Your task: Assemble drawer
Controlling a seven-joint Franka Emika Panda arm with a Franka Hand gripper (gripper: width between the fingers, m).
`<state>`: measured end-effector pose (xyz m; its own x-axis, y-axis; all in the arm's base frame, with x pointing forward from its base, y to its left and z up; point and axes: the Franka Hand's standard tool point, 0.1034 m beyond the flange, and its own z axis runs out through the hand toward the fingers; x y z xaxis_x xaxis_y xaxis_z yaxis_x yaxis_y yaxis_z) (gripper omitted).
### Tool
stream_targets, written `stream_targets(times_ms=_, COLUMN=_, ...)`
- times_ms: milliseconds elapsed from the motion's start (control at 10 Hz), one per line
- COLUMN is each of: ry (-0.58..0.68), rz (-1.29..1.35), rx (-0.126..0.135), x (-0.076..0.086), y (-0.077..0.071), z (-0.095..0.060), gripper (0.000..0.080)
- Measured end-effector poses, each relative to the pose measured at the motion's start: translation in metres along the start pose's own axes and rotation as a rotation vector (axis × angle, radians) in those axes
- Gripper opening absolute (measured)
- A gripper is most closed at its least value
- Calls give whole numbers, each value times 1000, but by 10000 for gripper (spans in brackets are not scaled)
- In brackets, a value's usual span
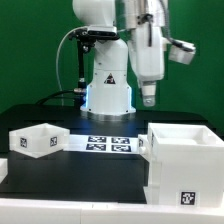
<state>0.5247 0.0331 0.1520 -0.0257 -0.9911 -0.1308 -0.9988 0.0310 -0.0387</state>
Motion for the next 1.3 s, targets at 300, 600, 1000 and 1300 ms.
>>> stream_targets(times_ms=300, ry=21, rz=-201, rx=-8, x=28, y=26, z=-4, gripper=649)
stream_targets(times_ms=600, ry=18, rz=-358, rx=-10, x=26, y=24, z=-3, gripper=649)
stream_targets(times_ms=1000, ry=41, rz=-979, rx=39, x=63, y=41, z=11, gripper=649)
stream_targets(times_ms=1300, ry=41, rz=-979, rx=39, x=63, y=41, z=11, gripper=649)
